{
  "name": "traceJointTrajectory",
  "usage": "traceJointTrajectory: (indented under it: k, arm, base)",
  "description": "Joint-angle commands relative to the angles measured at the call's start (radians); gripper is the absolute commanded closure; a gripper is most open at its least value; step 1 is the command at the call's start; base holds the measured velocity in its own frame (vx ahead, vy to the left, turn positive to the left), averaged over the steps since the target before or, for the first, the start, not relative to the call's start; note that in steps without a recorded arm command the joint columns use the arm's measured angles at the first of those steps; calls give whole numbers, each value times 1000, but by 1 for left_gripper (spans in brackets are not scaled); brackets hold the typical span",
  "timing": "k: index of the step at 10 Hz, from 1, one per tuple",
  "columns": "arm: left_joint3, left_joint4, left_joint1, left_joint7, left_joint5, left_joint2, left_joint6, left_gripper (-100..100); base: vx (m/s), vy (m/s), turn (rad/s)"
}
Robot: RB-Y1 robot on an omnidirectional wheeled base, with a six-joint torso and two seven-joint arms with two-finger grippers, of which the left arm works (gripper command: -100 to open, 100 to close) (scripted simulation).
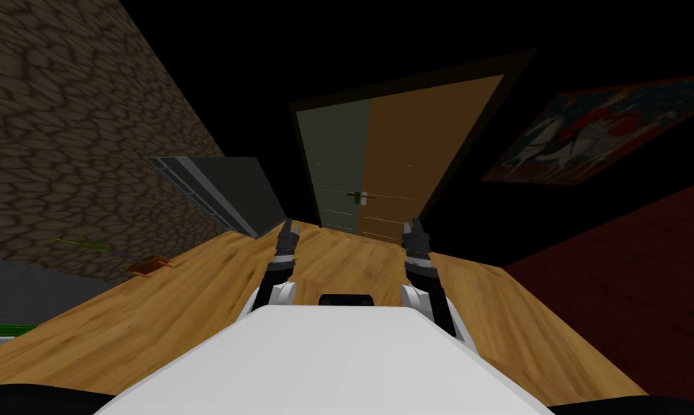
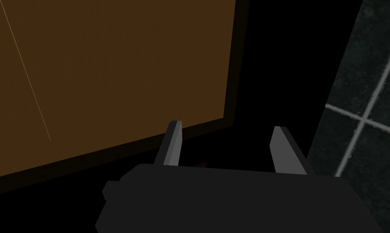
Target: Pull the door open
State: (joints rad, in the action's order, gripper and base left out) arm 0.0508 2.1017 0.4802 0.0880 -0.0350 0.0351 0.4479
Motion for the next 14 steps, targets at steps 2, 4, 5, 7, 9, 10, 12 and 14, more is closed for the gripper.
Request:
traceJointTrajectory:
  k: [2, 4, 5, 7, 9, 10, 12, 14]
  arm:
    - [-7, -47, -25, -8, 12, 15, -2, -100]
    - [-12, -93, -50, -17, 25, 32, -8, -100]
    - [-14, -109, -59, -21, 29, 37, -11, -100]
    - [-20, -159, -86, -31, 44, 55, -18, -100]
    - [-26, -212, -114, -42, 59, 72, -26, -100]
    - [-29, -230, -124, -46, 65, 78, -29, -100]
    - [-35, -287, -154, -57, 81, 96, -37, -100]
    - [-40, -325, -175, -65, 92, 107, -43, -100]
  base:
    - [100, -30, -60]
    - [114, -30, -114]
    - [119, -34, -68]
    - [128, -55, -108]
    - [170, -65, -118]
    - [153, -61, -103]
    - [141, -47, -127]
    - [133, -43, -109]
